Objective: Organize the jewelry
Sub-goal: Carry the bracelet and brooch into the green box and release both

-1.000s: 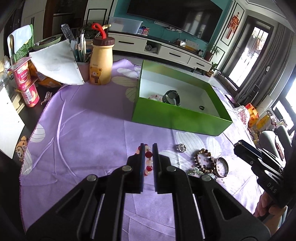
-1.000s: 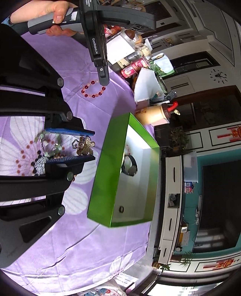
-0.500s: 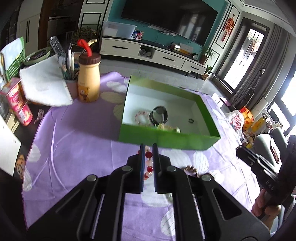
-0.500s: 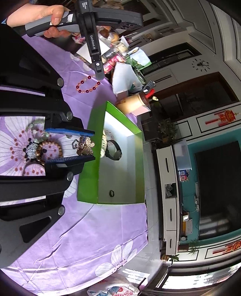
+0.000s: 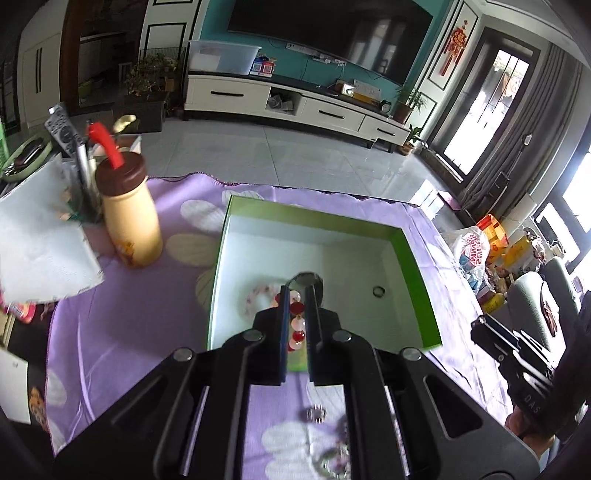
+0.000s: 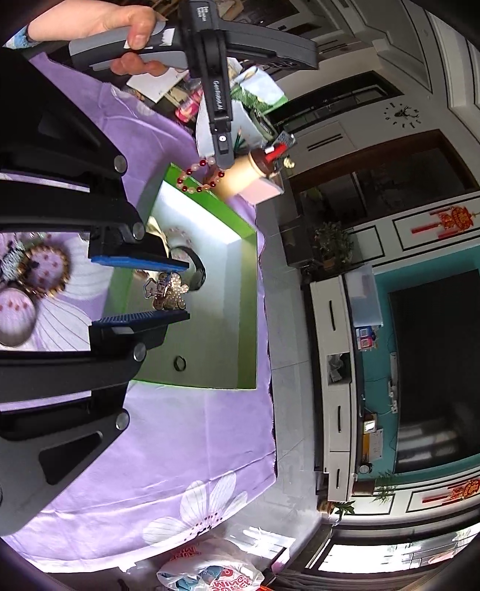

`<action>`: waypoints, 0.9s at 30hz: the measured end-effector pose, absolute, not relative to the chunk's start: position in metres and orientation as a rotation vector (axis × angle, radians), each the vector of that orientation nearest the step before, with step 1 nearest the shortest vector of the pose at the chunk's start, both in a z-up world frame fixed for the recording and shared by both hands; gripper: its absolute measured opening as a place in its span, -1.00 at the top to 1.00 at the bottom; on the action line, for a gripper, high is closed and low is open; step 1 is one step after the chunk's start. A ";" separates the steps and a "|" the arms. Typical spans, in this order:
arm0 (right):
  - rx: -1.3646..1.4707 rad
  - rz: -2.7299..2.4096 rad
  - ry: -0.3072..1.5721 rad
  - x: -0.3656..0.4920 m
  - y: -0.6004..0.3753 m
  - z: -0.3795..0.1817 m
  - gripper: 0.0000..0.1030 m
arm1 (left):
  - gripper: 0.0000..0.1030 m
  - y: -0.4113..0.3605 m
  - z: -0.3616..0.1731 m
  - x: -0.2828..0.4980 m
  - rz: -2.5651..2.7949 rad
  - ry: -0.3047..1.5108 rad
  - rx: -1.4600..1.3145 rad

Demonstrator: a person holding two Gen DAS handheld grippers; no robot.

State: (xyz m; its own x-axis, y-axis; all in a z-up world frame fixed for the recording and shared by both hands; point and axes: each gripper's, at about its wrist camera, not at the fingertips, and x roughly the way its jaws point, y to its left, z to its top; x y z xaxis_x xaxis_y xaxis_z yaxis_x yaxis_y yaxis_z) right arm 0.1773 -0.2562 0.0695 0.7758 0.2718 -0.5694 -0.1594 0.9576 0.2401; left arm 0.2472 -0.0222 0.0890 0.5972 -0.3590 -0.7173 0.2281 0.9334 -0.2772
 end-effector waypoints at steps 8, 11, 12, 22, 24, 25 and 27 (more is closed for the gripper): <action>0.171 0.223 0.729 0.223 -0.253 0.043 0.60 | 0.86 -0.045 0.060 0.289 -0.302 0.928 -0.105; 0.189 0.219 0.764 0.240 -0.249 0.030 0.60 | 0.86 -0.049 0.042 0.302 -0.285 0.961 -0.087; 0.191 0.219 0.776 0.245 -0.247 0.026 0.60 | 0.86 -0.049 0.038 0.304 -0.282 0.969 -0.085; 0.140 0.198 0.871 0.274 -0.228 -0.007 0.60 | 0.86 -0.055 0.001 0.315 -0.249 1.045 -0.010; 0.136 0.196 0.882 0.277 -0.226 -0.010 0.60 | 0.86 -0.057 -0.001 0.315 -0.247 1.049 -0.001; 0.135 0.191 0.887 0.277 -0.226 -0.011 0.60 | 0.86 -0.057 -0.002 0.315 -0.247 1.050 0.003; 0.137 0.185 0.895 0.278 -0.227 -0.012 0.58 | 0.85 -0.059 -0.003 0.315 -0.248 1.051 0.008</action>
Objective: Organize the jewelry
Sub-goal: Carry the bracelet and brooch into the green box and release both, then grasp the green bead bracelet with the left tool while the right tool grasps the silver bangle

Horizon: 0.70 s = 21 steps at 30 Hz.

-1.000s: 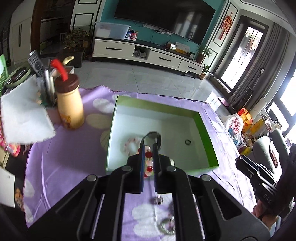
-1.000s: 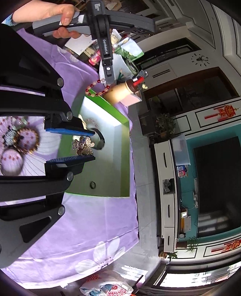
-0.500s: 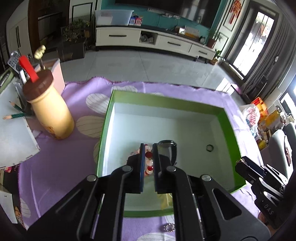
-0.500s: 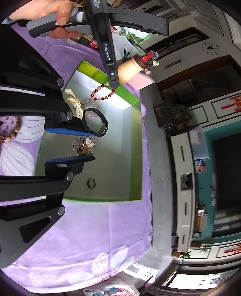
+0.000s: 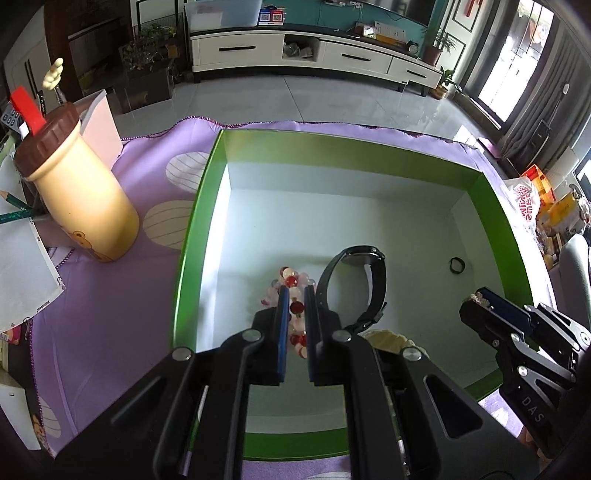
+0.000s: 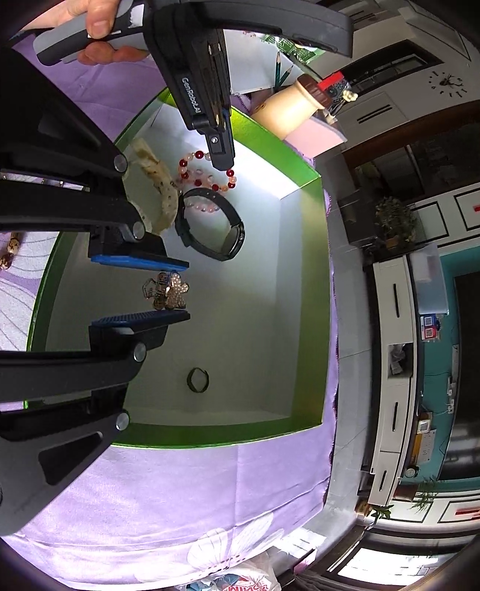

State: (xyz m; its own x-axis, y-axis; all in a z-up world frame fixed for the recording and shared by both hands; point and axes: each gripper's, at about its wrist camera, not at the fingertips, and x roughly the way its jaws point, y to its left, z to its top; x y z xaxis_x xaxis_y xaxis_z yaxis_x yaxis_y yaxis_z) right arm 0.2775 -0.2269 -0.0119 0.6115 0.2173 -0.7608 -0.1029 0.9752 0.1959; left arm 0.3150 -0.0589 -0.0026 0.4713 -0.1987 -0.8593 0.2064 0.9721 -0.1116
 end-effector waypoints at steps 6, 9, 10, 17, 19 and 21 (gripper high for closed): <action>0.184 0.163 0.876 0.272 -0.240 -0.008 0.17 | -0.02 -0.061 0.010 0.308 -0.241 1.002 0.010; 0.220 0.160 0.854 0.265 -0.250 -0.003 0.15 | -0.05 -0.063 0.018 0.299 -0.246 0.975 0.027; 0.232 0.160 0.848 0.261 -0.253 -0.001 0.15 | -0.08 -0.063 0.020 0.297 -0.250 0.970 0.028; 0.278 0.166 0.807 0.225 -0.270 0.013 0.15 | -0.51 -0.060 0.045 0.256 -0.247 0.895 0.061; 0.283 0.169 0.795 0.214 -0.272 0.017 0.15 | -0.57 -0.059 0.051 0.242 -0.254 0.880 0.066; 0.290 0.169 0.785 0.201 -0.277 0.021 0.15 | -0.62 -0.057 0.055 0.225 -0.262 0.872 0.066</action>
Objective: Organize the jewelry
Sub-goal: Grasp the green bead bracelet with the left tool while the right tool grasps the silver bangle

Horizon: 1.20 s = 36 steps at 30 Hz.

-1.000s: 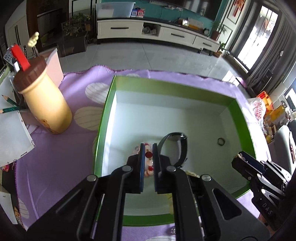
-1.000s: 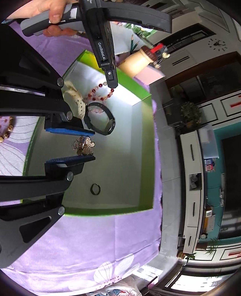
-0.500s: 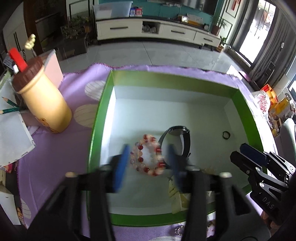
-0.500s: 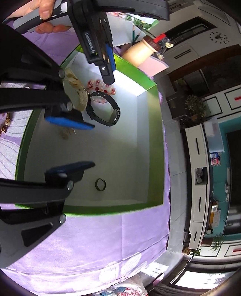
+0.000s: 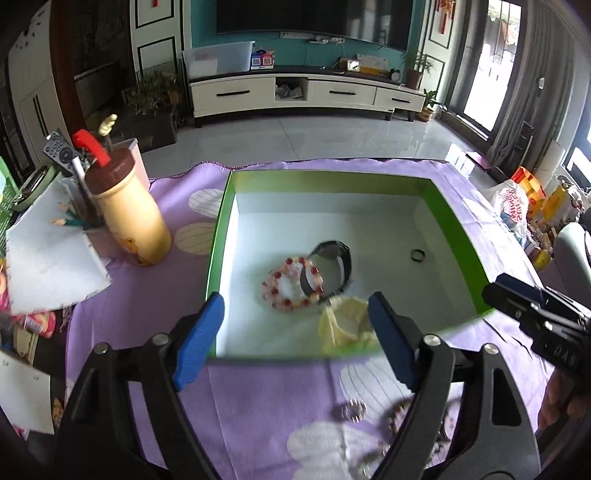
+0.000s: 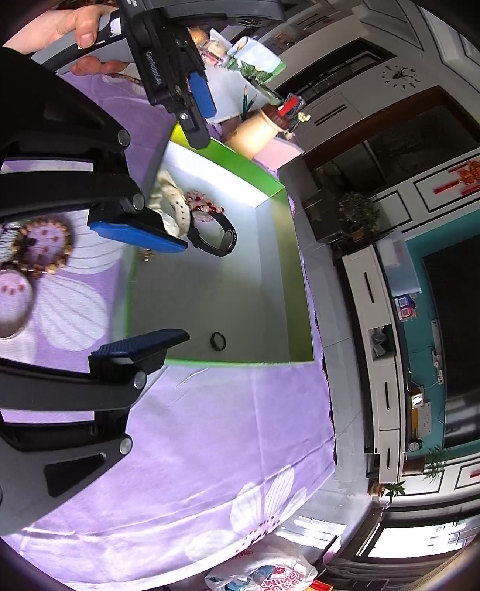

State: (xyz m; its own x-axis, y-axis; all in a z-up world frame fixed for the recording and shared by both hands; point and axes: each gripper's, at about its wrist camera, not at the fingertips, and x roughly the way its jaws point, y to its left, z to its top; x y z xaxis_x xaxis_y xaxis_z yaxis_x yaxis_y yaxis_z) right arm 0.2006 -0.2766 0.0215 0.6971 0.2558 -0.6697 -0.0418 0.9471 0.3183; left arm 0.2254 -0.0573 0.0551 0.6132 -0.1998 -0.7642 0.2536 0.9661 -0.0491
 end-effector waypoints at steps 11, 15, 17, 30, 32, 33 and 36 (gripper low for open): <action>0.277 0.183 0.798 0.144 -0.269 0.024 0.15 | -0.67 -0.059 0.030 0.160 -0.362 0.974 0.062; 0.250 0.176 0.827 0.129 -0.263 0.012 0.15 | -0.67 -0.057 0.012 0.144 -0.387 1.018 0.062; 0.240 0.160 0.846 0.123 -0.263 0.005 0.15 | -0.67 -0.053 0.006 0.137 -0.389 1.027 0.049; 0.126 0.099 0.902 0.110 -0.261 -0.038 0.15 | -0.16 -0.064 -0.043 0.117 -0.485 1.094 0.142; 0.104 0.100 0.903 0.110 -0.260 -0.042 0.15 | -0.12 -0.073 -0.044 0.113 -0.489 1.075 0.201; 0.107 0.105 0.905 0.109 -0.260 -0.044 0.15 | -0.12 -0.076 -0.045 0.112 -0.491 1.067 0.225; 0.109 0.102 0.917 0.112 -0.261 -0.048 0.15 | -0.03 -0.084 -0.046 0.107 -0.504 1.053 0.273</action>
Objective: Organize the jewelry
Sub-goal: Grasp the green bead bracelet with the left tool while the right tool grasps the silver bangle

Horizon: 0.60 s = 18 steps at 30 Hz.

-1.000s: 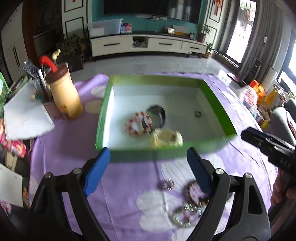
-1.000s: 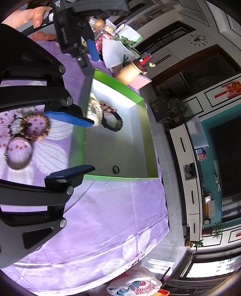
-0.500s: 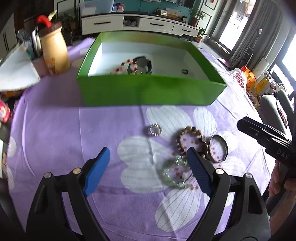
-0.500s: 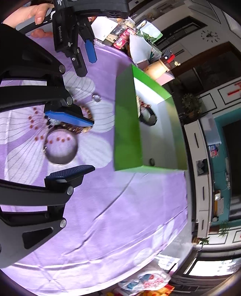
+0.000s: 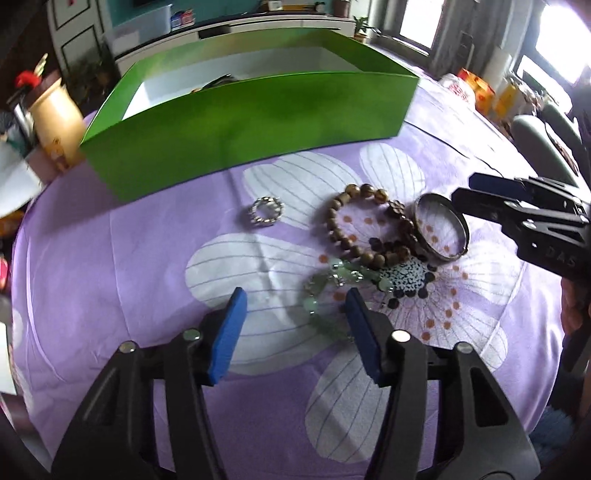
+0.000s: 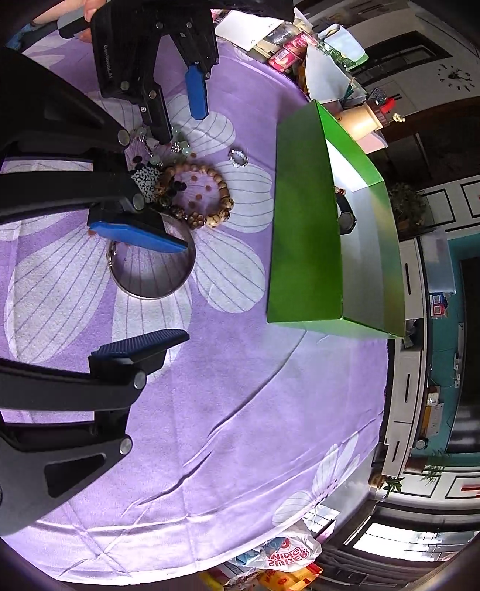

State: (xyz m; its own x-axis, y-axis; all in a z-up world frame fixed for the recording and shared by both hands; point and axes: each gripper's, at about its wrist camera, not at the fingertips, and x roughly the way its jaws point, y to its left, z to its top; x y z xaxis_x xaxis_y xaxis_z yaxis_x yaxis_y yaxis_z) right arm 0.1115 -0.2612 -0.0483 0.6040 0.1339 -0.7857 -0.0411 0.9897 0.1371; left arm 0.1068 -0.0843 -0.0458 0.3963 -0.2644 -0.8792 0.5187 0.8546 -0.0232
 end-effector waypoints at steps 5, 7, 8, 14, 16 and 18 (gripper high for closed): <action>0.075 0.081 0.937 0.115 -0.257 -0.056 0.26 | 0.31 -0.095 -0.045 0.100 -0.535 1.024 0.326; 0.048 0.065 0.952 0.117 -0.253 -0.060 0.35 | 0.59 -0.098 -0.043 0.098 -0.548 1.026 0.323; 0.042 0.062 0.957 0.118 -0.252 -0.062 0.39 | 0.66 -0.098 -0.042 0.097 -0.556 1.031 0.311; -0.040 0.069 0.941 0.118 -0.239 -0.065 0.84 | 0.86 -0.080 -0.046 0.109 -0.575 1.084 0.120; -0.077 0.077 0.935 0.117 -0.231 -0.065 0.95 | 0.86 -0.074 -0.045 0.112 -0.567 1.083 0.078; -0.066 0.095 0.928 0.115 -0.230 -0.063 0.95 | 0.86 -0.065 -0.039 0.114 -0.569 1.074 0.017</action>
